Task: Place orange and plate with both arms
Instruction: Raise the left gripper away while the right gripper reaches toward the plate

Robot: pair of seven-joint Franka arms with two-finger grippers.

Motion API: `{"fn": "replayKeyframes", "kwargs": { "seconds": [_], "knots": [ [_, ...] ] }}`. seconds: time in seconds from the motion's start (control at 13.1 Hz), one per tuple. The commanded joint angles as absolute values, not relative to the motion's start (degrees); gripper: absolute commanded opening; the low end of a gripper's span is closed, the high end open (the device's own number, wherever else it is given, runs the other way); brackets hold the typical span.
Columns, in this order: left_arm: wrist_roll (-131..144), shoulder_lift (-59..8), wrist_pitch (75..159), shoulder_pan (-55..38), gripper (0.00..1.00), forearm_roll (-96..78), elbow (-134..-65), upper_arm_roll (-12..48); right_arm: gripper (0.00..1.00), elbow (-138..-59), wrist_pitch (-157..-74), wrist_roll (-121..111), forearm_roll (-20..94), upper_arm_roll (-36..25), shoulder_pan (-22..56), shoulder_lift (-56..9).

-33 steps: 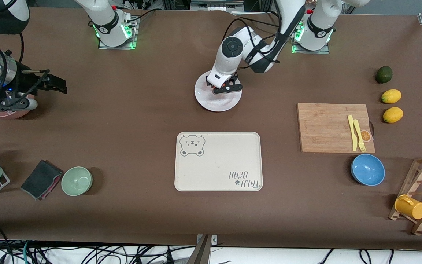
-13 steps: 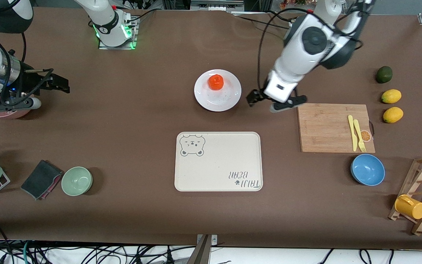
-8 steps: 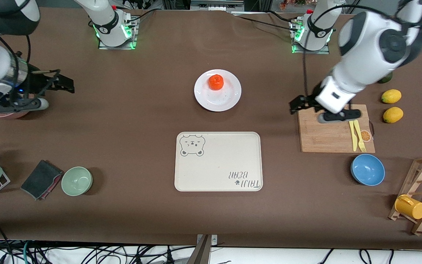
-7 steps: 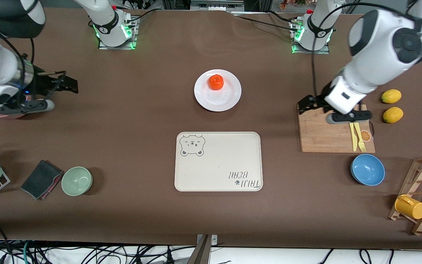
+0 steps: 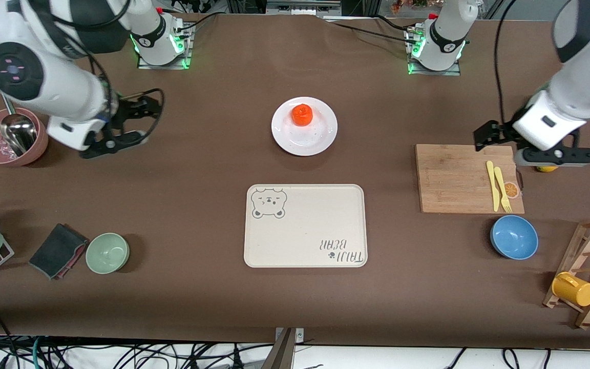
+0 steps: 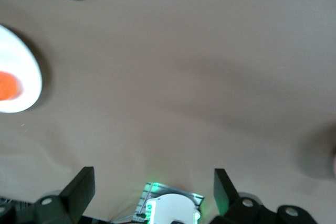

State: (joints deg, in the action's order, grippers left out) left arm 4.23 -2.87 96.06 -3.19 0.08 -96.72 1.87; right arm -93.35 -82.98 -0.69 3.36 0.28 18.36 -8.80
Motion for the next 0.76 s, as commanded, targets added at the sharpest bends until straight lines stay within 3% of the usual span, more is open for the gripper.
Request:
{"fn": "replayKeyframes", "kwargs": {
  "seconds": [0.0,0.31,0.53,0.69],
  "knots": [
    [0.09,-3.25,90.02,-2.99,1.00,0.79,-91.16,0.01,1.00,-93.16,-84.80,2.35,6.76,0.00,22.39,-11.33],
    [0.00,-3.60,88.95,-2.28,1.00,0.44,-90.00,-0.09,1.00,-95.88,-93.41,5.80,12.19,0.09,26.72,-16.33],
    [0.26,-3.78,88.95,-2.28,1.00,-0.08,-89.12,0.09,1.00,-99.84,-98.51,5.97,24.13,-0.35,26.02,-17.75],
    [0.44,-3.78,88.86,-2.29,1.00,-0.09,-89.12,0.26,1.00,-100.11,-99.05,5.36,34.06,-0.35,24.79,-22.13]
  ]
}}
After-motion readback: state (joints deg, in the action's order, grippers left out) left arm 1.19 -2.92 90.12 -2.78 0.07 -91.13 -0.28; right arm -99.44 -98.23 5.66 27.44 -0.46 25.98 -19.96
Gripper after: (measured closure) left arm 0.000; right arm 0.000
